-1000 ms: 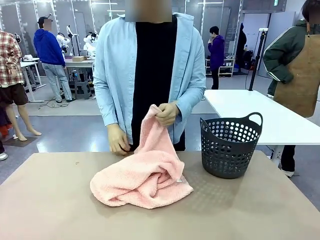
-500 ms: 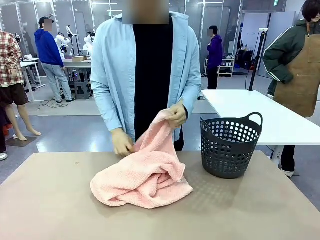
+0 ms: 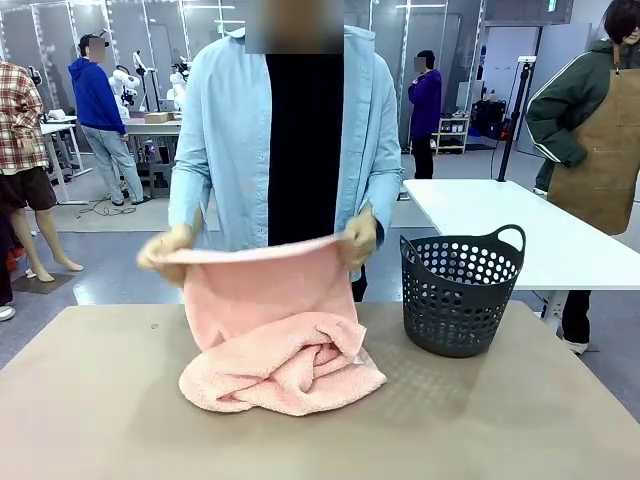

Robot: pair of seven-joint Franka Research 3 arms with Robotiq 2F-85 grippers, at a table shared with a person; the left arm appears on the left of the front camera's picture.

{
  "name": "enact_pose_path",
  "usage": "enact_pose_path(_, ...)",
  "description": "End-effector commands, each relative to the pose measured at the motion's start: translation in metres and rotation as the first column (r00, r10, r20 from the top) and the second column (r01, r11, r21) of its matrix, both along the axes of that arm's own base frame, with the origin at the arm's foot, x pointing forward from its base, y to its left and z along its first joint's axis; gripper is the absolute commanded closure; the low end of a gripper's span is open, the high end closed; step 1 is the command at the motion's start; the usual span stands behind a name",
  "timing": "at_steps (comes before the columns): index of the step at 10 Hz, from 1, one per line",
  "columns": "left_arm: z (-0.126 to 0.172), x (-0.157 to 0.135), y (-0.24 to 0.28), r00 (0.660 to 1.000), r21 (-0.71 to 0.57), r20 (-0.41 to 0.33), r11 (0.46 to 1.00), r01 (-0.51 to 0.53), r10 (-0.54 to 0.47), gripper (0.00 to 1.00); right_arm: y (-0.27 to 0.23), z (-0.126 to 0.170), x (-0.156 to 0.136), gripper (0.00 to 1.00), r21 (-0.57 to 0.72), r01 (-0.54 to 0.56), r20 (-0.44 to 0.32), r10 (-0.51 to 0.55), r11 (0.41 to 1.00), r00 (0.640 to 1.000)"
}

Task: Fold the towel.
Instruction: Grab the top end of the 100 cm Hotel Towel extended by the human.

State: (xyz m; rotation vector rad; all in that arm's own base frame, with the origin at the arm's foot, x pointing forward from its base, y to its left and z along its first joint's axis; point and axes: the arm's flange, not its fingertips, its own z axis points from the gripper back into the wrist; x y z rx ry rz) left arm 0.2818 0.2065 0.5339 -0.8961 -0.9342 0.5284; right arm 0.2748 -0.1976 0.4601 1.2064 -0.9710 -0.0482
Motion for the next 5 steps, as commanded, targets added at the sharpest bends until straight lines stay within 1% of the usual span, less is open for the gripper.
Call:
enact_pose_path(1, -0.0004, 0.0034, 0.0009, 1.000, -0.004, 0.020, 1.000, 0.009, -0.009, 0.00, -0.0017, 0.0020, 0.0024, 0.00, 0.003, 0.004, 0.016, -0.004, 1.000, 1.000)
enact_pose_path(5, -0.0004, 0.0034, 0.0009, 1.000, -0.004, 0.020, 1.000, 0.009, -0.009, 0.00, -0.0017, 0.0020, 0.0024, 0.00, 0.003, 0.004, 0.016, -0.004, 1.000, 1.000)
